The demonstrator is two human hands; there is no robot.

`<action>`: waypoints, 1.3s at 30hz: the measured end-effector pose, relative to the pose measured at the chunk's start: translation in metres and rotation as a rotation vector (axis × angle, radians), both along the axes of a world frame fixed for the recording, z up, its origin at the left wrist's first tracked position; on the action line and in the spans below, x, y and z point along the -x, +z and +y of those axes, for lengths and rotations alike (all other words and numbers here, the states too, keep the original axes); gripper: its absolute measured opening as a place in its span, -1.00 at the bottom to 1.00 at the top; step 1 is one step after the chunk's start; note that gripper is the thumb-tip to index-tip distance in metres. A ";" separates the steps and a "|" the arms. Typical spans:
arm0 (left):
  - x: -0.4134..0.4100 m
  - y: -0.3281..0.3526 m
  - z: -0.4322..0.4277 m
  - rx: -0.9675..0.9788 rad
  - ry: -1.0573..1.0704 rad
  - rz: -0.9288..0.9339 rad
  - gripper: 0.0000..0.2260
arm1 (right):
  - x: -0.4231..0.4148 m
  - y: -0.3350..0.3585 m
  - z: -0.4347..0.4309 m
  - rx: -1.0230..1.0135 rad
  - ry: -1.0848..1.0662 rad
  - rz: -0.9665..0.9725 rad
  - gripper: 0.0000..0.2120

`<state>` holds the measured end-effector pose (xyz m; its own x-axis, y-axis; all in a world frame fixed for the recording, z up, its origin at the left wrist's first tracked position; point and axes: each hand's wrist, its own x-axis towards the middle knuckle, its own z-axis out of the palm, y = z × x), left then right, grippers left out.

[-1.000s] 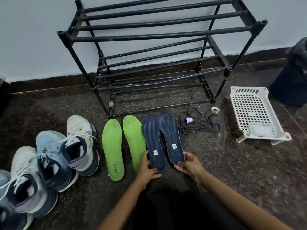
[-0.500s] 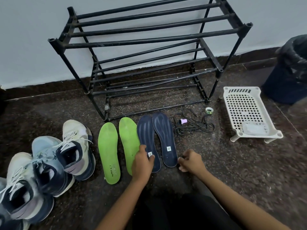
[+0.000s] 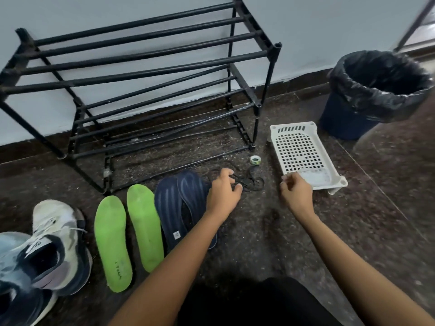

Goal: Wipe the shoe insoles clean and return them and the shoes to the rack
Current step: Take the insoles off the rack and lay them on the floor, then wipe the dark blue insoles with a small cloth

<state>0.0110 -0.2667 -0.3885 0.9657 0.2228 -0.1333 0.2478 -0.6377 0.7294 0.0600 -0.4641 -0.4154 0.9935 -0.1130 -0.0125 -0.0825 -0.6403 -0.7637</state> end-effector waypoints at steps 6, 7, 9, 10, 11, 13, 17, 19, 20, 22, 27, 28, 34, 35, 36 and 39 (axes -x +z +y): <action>-0.020 -0.003 -0.042 0.011 -0.035 0.022 -0.69 | -0.037 -0.006 -0.053 0.255 -0.065 -0.076 -0.84; -0.021 -0.006 -0.048 0.019 -0.045 0.030 -0.69 | -0.043 -0.008 -0.060 0.323 -0.063 -0.074 -0.83; -0.021 -0.013 -0.059 0.026 -0.062 0.051 -0.70 | -0.055 -0.011 -0.071 0.418 -0.074 -0.031 -0.79; -0.021 -0.016 -0.063 0.021 -0.066 0.063 -0.71 | -0.061 -0.012 -0.074 0.466 -0.076 0.015 -0.78; -0.021 -0.018 -0.067 0.011 -0.067 0.075 -0.72 | -0.067 -0.013 -0.077 0.515 -0.069 0.061 -0.77; -0.021 -0.023 -0.075 -0.018 -0.073 0.089 -0.71 | -0.076 -0.013 -0.080 0.545 -0.035 0.163 -0.79; -0.019 -0.027 -0.082 -0.045 -0.092 0.093 -0.70 | -0.086 -0.013 -0.079 0.572 0.032 0.293 -0.82; -0.018 -0.030 -0.084 -0.045 -0.096 0.101 -0.70 | -0.086 -0.015 -0.079 0.632 0.053 0.310 -0.82; -0.017 -0.032 -0.084 -0.042 -0.096 0.108 -0.70 | -0.086 -0.015 -0.079 0.659 0.053 0.315 -0.79; -0.013 -0.036 -0.084 -0.045 -0.095 0.126 -0.70 | -0.087 -0.017 -0.079 0.742 0.054 0.321 -0.73; -0.010 -0.043 -0.084 -0.048 -0.080 0.146 -0.71 | -0.085 -0.019 -0.076 0.859 0.080 0.276 -0.81; -0.010 -0.043 -0.083 -0.050 -0.076 0.145 -0.71 | -0.083 -0.019 -0.075 0.826 0.066 0.253 -0.85; -0.007 -0.043 -0.075 -0.048 -0.054 0.137 -0.72 | -0.073 -0.018 -0.093 0.079 -0.193 0.250 -0.88; -0.006 -0.042 -0.072 -0.047 -0.049 0.139 -0.72 | -0.073 -0.017 -0.097 0.000 -0.228 0.255 -0.86; -0.005 -0.042 -0.068 -0.051 -0.046 0.141 -0.72 | -0.071 -0.014 -0.098 -0.063 -0.265 0.261 -0.85; -0.001 -0.042 -0.058 -0.051 -0.029 0.139 -0.72 | -0.070 -0.007 -0.099 -0.286 -0.430 0.272 -0.94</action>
<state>0.0117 -0.3243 -0.4300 0.9447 0.2050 -0.2558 0.3254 -0.6815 0.6555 0.1300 -0.5635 -0.4220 0.8159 -0.4599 -0.3504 -0.5069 -0.2774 -0.8162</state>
